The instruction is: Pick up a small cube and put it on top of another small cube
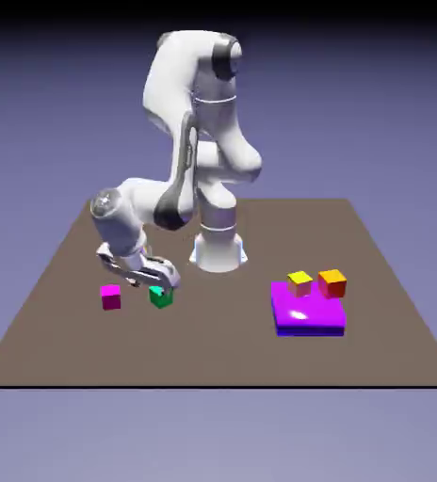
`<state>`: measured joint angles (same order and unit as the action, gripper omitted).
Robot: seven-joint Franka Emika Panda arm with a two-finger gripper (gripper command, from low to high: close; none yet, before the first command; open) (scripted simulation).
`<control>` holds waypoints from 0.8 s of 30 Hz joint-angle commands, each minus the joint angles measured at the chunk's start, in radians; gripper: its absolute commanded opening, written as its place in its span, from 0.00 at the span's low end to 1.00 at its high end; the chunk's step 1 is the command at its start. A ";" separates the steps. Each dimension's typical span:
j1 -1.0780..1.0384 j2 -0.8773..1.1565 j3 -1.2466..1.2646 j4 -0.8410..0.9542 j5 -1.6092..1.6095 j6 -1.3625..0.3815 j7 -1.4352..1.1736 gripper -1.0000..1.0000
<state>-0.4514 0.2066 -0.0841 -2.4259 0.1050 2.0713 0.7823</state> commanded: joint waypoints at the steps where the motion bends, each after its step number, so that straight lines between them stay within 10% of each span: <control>1: -0.021 0.035 -0.004 0.017 0.005 -0.044 0.002 0.50; 7: -0.135 0.226 -0.024 0.112 0.031 -0.281 0.012 0.50; 12: -0.130 0.298 -0.008 0.014 0.057 -0.112 -0.006 0.50; 13: -0.130 0.298 -0.008 0.014 0.057 -0.112 -0.006 0.00; 24: 0.021 0.316 -0.158 0.275 0.202 -0.416 -0.203 0.00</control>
<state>-0.4304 0.5228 -0.2425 -2.1511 0.3095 1.6546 0.5796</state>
